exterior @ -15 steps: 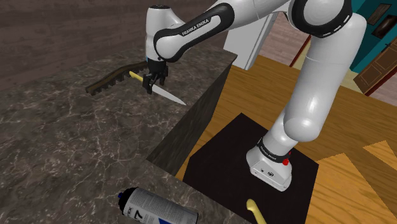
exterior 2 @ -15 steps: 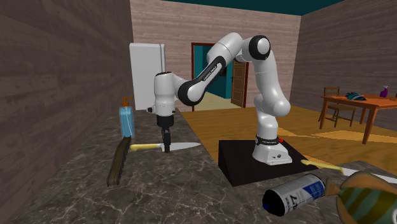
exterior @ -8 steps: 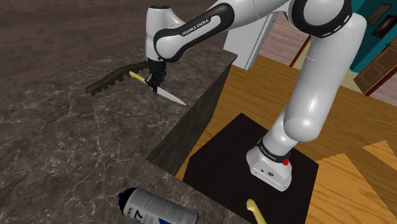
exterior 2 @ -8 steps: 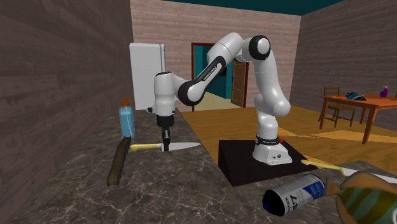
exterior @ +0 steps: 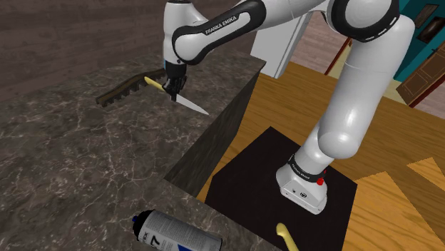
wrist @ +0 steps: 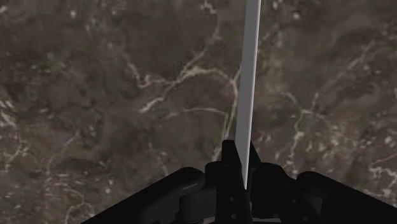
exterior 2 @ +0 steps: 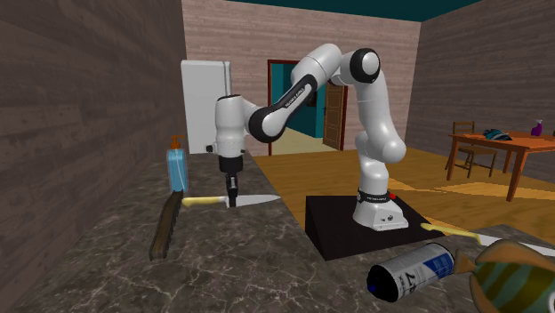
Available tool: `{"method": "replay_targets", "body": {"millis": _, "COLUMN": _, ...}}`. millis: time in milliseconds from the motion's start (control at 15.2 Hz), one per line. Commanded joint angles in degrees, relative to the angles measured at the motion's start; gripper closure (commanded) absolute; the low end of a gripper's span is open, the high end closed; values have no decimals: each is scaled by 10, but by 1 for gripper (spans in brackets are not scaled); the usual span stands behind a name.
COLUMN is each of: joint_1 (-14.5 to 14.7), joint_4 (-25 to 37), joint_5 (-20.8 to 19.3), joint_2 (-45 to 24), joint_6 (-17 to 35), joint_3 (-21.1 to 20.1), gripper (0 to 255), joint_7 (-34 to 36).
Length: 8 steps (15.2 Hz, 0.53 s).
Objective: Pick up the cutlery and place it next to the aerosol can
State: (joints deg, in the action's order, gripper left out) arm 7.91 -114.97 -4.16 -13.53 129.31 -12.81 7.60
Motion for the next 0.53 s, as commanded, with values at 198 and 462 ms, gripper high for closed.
{"method": "replay_targets", "body": {"millis": 198, "joint_1": -2, "joint_4": 16, "joint_5": 7, "joint_2": 19, "joint_6": -34, "joint_3": -2, "gripper": 255, "joint_7": -5}}
{"method": "replay_targets", "body": {"millis": 462, "joint_1": -3, "joint_4": 30, "joint_5": 11, "joint_2": 32, "joint_6": -62, "joint_3": -3, "gripper": 255, "joint_7": -8}}
